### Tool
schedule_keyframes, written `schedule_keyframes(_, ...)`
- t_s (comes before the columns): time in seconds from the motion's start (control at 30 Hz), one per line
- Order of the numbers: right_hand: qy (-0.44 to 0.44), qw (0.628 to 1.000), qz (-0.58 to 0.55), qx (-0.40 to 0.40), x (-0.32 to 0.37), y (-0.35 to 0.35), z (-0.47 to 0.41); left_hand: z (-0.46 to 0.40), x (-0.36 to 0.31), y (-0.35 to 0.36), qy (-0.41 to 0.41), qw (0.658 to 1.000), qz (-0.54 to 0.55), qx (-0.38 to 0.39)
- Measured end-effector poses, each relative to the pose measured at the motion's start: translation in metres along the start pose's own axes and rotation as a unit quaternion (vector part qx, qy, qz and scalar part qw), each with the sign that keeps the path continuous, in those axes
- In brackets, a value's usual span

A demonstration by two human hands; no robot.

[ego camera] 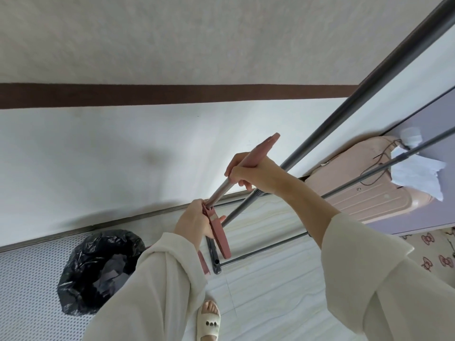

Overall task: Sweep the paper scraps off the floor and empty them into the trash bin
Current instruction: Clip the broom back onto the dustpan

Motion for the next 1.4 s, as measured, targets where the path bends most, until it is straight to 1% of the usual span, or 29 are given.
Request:
schedule_keyframes(0.13,-0.005,1.000,0.017,0.001,0.003,0.006,-0.004,0.001,-0.006,-0.009,0.015,1.000,-0.015,-0.006)
schedule_keyframes(0.23,-0.015,1.000,0.023,-0.006,0.014,0.015,-0.014,0.005,-0.014,-0.018,0.005,1.000,0.015,0.006)
schedule_keyframes(0.37,-0.030,0.998,0.039,-0.036,0.029,0.026,-0.029,0.005,-0.028,-0.032,0.019,0.999,0.033,0.029)
schedule_keyframes(0.47,-0.040,0.997,0.049,-0.046,0.044,0.037,-0.045,0.008,-0.046,-0.045,0.037,0.998,-0.001,0.041)
schedule_keyframes(0.63,-0.051,0.996,0.050,-0.061,0.065,0.055,-0.074,0.017,-0.067,-0.066,0.079,0.995,-0.021,0.056)
schedule_keyframes(0.73,-0.050,0.995,0.065,-0.061,0.079,0.061,-0.089,0.024,-0.076,-0.078,0.102,0.992,-0.037,0.069)
schedule_keyframes(0.8,-0.037,0.996,0.068,-0.053,0.087,0.066,-0.098,0.030,-0.082,-0.087,0.121,0.989,-0.063,0.061)
schedule_keyframes(0.87,-0.015,0.998,0.050,-0.045,0.094,0.070,-0.104,0.036,-0.088,-0.093,0.154,0.981,-0.111,0.035)
schedule_keyframes(0.97,0.008,0.999,0.019,-0.046,0.101,0.075,-0.109,0.050,-0.093,-0.104,0.191,0.965,-0.177,-0.027)
schedule_keyframes(1.07,0.006,0.999,0.000,-0.036,0.108,0.083,-0.109,0.069,-0.100,-0.117,0.234,0.943,-0.221,-0.085)
schedule_keyframes(1.17,-0.009,0.999,0.005,-0.032,0.114,0.090,-0.107,0.097,-0.106,-0.131,0.281,0.919,-0.245,-0.130)
schedule_keyframes(1.3,-0.035,0.998,-0.015,-0.050,0.127,0.092,-0.104,0.140,-0.118,-0.151,0.362,0.860,-0.281,-0.224)
schedule_keyframes(1.33,-0.049,0.997,-0.020,-0.058,0.138,0.094,-0.102,0.154,-0.121,-0.160,0.387,0.845,-0.273,-0.249)
schedule_keyframes(1.4,-0.079,0.992,-0.004,-0.103,0.150,0.095,-0.093,0.174,-0.122,-0.171,0.424,0.808,-0.276,-0.303)
Point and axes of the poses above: each hand's wrist, its own z-axis away from the middle knuckle, its own y-axis out of the palm, x = y × z, the point moved 1 cm from there along -z, towards the middle knuckle, and after that the axes turned 9 degrees about -z, right-handed, at the moved point
